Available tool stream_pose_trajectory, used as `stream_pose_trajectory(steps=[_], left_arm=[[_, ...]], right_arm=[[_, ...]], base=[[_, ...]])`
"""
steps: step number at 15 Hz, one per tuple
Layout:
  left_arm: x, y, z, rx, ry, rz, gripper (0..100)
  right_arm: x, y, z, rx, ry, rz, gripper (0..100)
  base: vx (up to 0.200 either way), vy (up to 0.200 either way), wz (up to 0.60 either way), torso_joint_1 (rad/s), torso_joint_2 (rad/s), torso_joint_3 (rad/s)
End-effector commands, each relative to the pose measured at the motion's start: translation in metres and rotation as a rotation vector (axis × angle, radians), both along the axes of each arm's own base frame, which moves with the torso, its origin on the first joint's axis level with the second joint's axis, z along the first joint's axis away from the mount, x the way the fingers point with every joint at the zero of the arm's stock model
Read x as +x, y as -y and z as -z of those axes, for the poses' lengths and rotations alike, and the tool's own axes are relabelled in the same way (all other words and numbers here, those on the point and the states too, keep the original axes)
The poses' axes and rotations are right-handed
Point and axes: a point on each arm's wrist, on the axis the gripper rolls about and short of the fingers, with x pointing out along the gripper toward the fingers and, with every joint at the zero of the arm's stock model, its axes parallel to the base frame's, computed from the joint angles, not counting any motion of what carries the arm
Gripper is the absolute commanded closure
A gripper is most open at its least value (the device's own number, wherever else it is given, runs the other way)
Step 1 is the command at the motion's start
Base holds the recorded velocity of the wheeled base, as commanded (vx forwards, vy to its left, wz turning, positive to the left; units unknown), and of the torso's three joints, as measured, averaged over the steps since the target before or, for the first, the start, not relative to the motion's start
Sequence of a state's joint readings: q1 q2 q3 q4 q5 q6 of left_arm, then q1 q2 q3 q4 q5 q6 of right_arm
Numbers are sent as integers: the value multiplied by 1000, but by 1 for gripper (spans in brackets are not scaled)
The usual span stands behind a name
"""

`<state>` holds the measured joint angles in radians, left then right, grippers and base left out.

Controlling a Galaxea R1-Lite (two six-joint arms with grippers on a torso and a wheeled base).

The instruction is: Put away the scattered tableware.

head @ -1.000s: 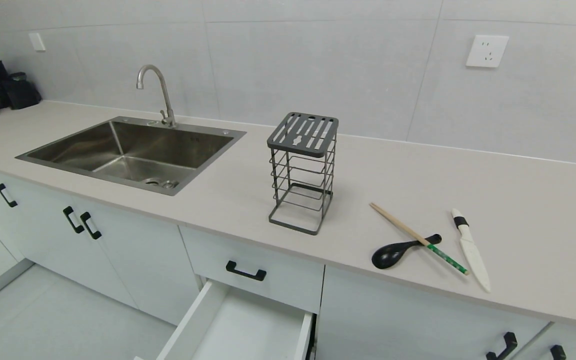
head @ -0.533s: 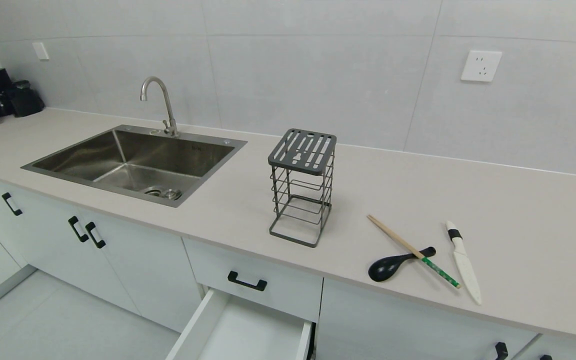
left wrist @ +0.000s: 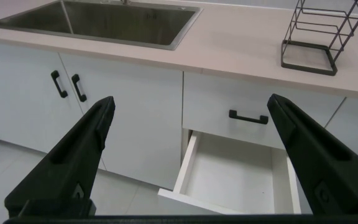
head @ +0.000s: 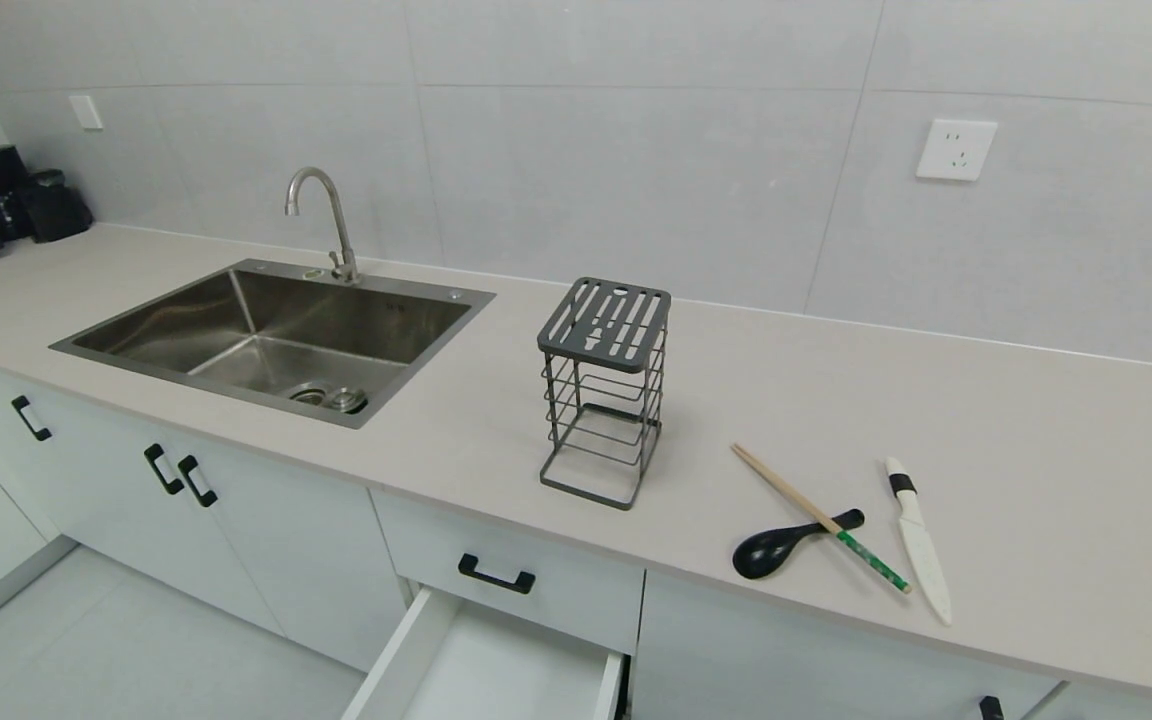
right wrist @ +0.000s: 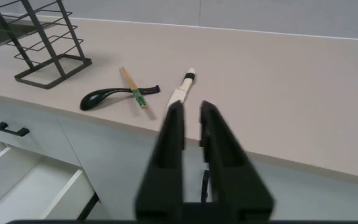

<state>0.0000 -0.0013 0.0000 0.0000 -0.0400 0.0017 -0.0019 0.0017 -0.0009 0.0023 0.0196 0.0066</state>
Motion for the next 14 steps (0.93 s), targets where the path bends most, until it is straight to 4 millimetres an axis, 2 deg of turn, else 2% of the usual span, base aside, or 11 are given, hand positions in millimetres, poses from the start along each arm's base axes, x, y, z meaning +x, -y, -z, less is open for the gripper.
stream_pose_trajectory(steps=[1, 3, 4, 5, 6, 7, 8, 11, 12, 13, 14], left_arm=[[0, 0, 0, 0, -1, 0, 0], [0, 0, 0, 0, -1, 0, 0], [0, 0, 0, -2, -1, 1, 0], [0, 0, 0, 0, -1, 1, 0], [0, 0, 0, 0, -1, 0, 0], [0, 0, 0, 0, -1, 0, 0], [0, 0, 0, 0, -1, 1, 0], [0, 0, 0, 0, -1, 0, 0], [0, 0, 0, 0, -3, 1, 0], [0, 0, 0, 0, -1, 0, 0], [0, 0, 0, 0, -1, 1, 0]], right_arm=[[0, 0, 0, 0, 2, -1, 0], [0, -1, 0, -8, 5, -24, 0], [-3, -1, -18, 12, 113, -49, 0], [-10, -3, -60, 2, 254, -116, 0], [-1, -6, -96, -10, 223, -232, 0], [10, -8, -116, -14, 183, -330, 0], [29, -9, -119, -6, 81, -389, 0], [81, -12, -107, 8, -213, -507, 0], [91, -14, -103, 14, -272, -536, 0], [116, -23, -97, 9, -395, -591, 0], [126, -26, -94, 4, -443, -581, 0]], base=[[0, 0, 0, 0, 0, 0], [0, 0, 0, 0, 0, 0], [0, 0, 0, 0, 0, 0], [0, 0, 0, 0, 0, 0], [0, 0, 0, 0, 0, 0], [0, 0, 0, 0, 0, 0], [0, 0, 0, 0, 0, 0], [0, 0, 0, 0, 0, 0], [0, 0, 0, 0, 0, 0], [0, 0, 0, 0, 0, 0], [0, 0, 0, 0, 0, 0]])
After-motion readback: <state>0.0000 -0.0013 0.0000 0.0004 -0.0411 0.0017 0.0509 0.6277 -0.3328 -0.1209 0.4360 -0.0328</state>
